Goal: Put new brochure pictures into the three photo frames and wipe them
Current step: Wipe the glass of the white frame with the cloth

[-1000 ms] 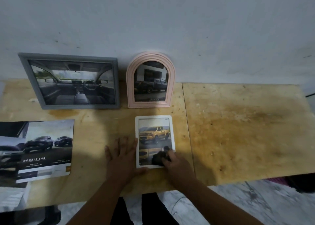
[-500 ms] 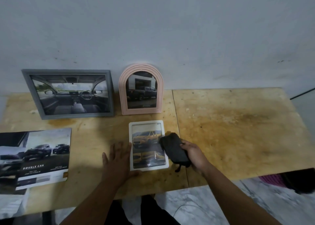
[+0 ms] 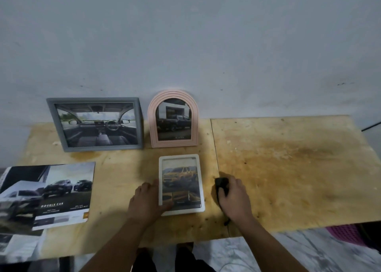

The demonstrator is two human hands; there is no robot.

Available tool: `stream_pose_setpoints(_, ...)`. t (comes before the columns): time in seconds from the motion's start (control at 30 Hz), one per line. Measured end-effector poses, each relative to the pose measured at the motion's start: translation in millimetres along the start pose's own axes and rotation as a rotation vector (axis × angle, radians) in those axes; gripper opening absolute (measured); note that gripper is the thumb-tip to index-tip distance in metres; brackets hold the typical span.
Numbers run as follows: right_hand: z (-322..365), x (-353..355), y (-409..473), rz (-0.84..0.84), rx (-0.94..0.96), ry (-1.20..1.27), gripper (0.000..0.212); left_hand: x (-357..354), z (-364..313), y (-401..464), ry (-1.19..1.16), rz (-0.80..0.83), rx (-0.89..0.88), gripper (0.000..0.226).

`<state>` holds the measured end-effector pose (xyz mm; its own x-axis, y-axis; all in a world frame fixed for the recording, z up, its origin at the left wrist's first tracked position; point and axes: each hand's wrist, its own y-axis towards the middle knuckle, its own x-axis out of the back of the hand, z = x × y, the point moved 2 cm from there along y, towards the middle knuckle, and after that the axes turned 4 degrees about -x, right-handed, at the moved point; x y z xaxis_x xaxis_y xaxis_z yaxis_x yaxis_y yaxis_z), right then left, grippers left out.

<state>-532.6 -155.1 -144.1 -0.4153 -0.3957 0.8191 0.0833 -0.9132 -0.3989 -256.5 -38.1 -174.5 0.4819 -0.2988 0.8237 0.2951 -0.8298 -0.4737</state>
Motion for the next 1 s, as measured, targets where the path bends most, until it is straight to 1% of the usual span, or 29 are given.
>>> stream_pose_setpoints(0.03, 11, -7, 0, 0.095, 0.031, 0.078, 0.053, 2, -2, 3, -0.076, 0.003, 0.036, 0.082)
stream_pose_setpoints(0.07, 20, -17, 0, 0.215, 0.010, 0.123, 0.054, 3, -4, 6, -0.160, 0.025, 0.069, 0.071)
stream_pose_setpoints(0.13, 32, -36, 4, 0.358, -0.025, 0.189, 0.059, 2, -6, 11, -0.289, 0.054, 0.126, 0.060)
stream_pose_setpoints(0.17, 35, -43, 6, 0.380, -0.051, 0.234, 0.059, 3, -9, 13, -0.317, 0.056, 0.141, 0.057)
stream_pose_setpoints(0.2, 38, -50, 9, 0.386, -0.088, 0.296, 0.054, 2, -11, 14, -0.348, 0.060, 0.155, 0.053)
stream_pose_setpoints(0.27, 46, -61, 10, 0.407, -0.130, 0.418, 0.037, -5, -11, 17, -0.441, 0.056, 0.209, 0.042)
stream_pose_setpoints(0.3, 49, -64, 9, 0.404, -0.111, 0.445, 0.033, -8, -9, 17, -0.487, 0.035, 0.249, 0.041)
stream_pose_setpoints(0.37, 50, -74, 8, 0.409, -0.075, 0.454, 0.031, -27, 8, 27, -0.583, -0.056, 0.288, 0.060)
stream_pose_setpoints(0.4, 49, -77, 8, 0.395, -0.065, 0.481, 0.033, -38, 17, 32, -0.626, -0.092, 0.284, 0.066)
stream_pose_setpoints(0.43, 49, -75, 8, 0.368, -0.052, 0.495, 0.036, -55, 29, 40, -0.650, -0.114, 0.259, 0.066)
stream_pose_setpoints(0.47, 52, -67, 6, 0.323, -0.036, 0.493, 0.039, -59, 26, 43, -0.667, -0.123, 0.250, 0.063)
stream_pose_setpoints(0.5, 53, -57, 7, 0.271, -0.009, 0.469, 0.043, -46, 11, 38, -0.653, -0.135, 0.238, 0.058)
stream_pose_setpoints(0.57, 54, -28, 12, 0.153, 0.045, 0.417, 0.060, 4, -42, 23, -0.687, -0.199, 0.177, 0.042)
stream_pose_setpoints(0.6, 51, -12, 18, 0.095, 0.057, 0.402, 0.065, 19, -66, 24, -0.715, -0.207, 0.139, 0.036)
stream_pose_setpoints(0.67, 41, 21, 38, -0.027, 0.079, 0.435, 0.065, 44, -111, 36, -0.770, -0.218, 0.042, 0.032)
stream_pose_setpoints(0.7, 38, 40, 50, -0.075, 0.082, 0.474, 0.064, 51, -131, 48, -0.796, -0.204, 0.006, 0.035)
stream_pose_setpoints(0.77, 32, 68, 78, -0.142, 0.068, 0.531, 0.062, 60, -164, 73, -0.814, -0.124, -0.069, 0.043)
stream_pose_setpoints(0.83, 28, 87, 106, -0.159, 0.033, 0.563, 0.060, 68, -192, 96, -0.840, -0.071, -0.104, 0.044)
stream_pose_setpoints(0.9, 23, 96, 134, -0.170, 0.003, 0.571, 0.059, 74, -214, 116, -0.862, -0.043, -0.118, 0.036)
stream_pose_setpoints(0.93, 21, 98, 148, -0.171, -0.003, 0.566, 0.058, 75, -223, 126, -0.873, -0.051, -0.123, 0.033)
stream_pose_setpoints(1.0, 18, 97, 174, -0.160, 0.004, 0.558, 0.055, 77, -234, 141, -0.911, -0.082, -0.112, 0.033)
